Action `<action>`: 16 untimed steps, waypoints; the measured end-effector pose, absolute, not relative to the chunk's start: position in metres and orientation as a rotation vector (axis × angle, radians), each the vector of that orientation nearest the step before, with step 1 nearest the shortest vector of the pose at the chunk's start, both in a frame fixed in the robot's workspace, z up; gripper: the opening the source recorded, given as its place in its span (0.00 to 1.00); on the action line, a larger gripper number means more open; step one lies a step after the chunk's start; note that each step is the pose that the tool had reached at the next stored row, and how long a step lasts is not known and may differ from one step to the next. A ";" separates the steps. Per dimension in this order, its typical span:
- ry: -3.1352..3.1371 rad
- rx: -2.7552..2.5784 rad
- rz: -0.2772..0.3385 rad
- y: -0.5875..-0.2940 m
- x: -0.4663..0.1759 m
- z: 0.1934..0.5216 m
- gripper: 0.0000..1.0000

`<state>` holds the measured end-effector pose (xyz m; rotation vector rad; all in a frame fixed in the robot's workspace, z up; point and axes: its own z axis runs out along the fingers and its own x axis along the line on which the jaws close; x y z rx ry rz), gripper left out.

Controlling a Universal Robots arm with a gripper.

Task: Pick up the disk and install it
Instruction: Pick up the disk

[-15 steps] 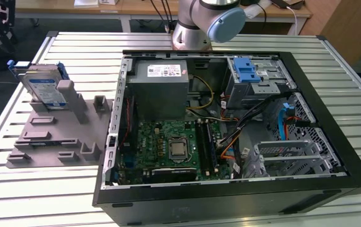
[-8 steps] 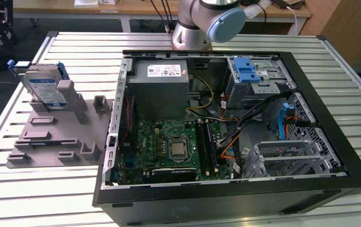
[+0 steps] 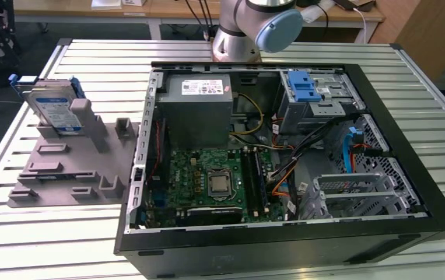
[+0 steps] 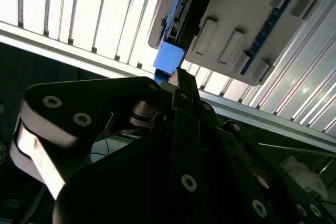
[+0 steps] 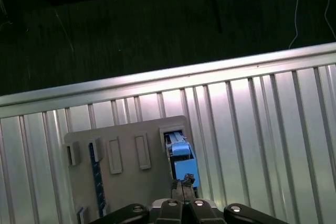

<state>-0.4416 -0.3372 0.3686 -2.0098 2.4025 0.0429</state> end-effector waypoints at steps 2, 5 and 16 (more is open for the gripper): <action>2.402 -2.010 0.043 -0.337 -0.442 0.369 0.11; 2.401 -2.011 0.043 -0.337 -0.442 0.369 0.11; 2.380 -2.037 0.042 -0.337 -0.441 0.365 0.47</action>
